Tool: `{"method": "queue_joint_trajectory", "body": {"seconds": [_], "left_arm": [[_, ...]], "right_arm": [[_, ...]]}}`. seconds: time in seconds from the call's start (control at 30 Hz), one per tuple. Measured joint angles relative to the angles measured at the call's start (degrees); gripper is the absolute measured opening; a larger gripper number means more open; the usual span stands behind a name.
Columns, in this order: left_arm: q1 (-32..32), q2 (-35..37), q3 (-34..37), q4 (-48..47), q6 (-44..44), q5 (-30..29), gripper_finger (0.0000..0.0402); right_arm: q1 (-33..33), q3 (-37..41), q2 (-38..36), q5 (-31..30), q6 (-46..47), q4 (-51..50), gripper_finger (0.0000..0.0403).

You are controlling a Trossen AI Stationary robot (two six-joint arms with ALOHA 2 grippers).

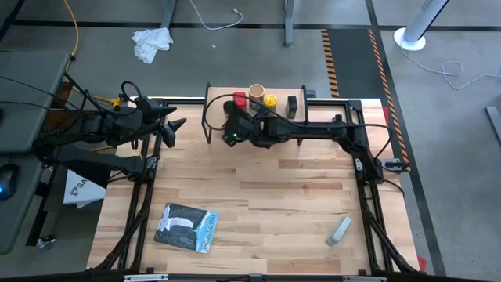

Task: Shelf spices
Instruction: Put the black seasoning bottle on the shelf

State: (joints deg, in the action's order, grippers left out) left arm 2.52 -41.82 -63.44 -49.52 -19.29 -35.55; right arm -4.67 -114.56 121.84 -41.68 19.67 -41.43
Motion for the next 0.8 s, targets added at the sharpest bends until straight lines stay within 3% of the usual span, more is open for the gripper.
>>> {"method": "queue_joint_trajectory", "body": {"seconds": [0.37, 0.53, 0.67, 0.8], "left_arm": [[0.0, 0.0, 0.0, -0.3, -1.0, -0.6, 0.0266], [0.0, 0.0, 0.0, -0.3, -1.0, -1.1, 0.0266], [0.0, 0.0, 0.0, -0.4, -1.0, -1.2, 0.0266], [0.0, 0.0, 0.0, -0.5, -1.0, -1.2, 0.0266]], "right_arm": [[-1.7, 0.0, 2.0, 6.2, -0.2, 11.8, 0.0], [-1.9, -0.3, 2.0, 6.5, -0.7, 11.7, 0.0], [-1.2, -2.7, 1.7, 13.8, -0.6, 9.6, 0.0], [0.6, -3.3, 1.5, 15.9, -1.4, 8.5, 0.0]]}}
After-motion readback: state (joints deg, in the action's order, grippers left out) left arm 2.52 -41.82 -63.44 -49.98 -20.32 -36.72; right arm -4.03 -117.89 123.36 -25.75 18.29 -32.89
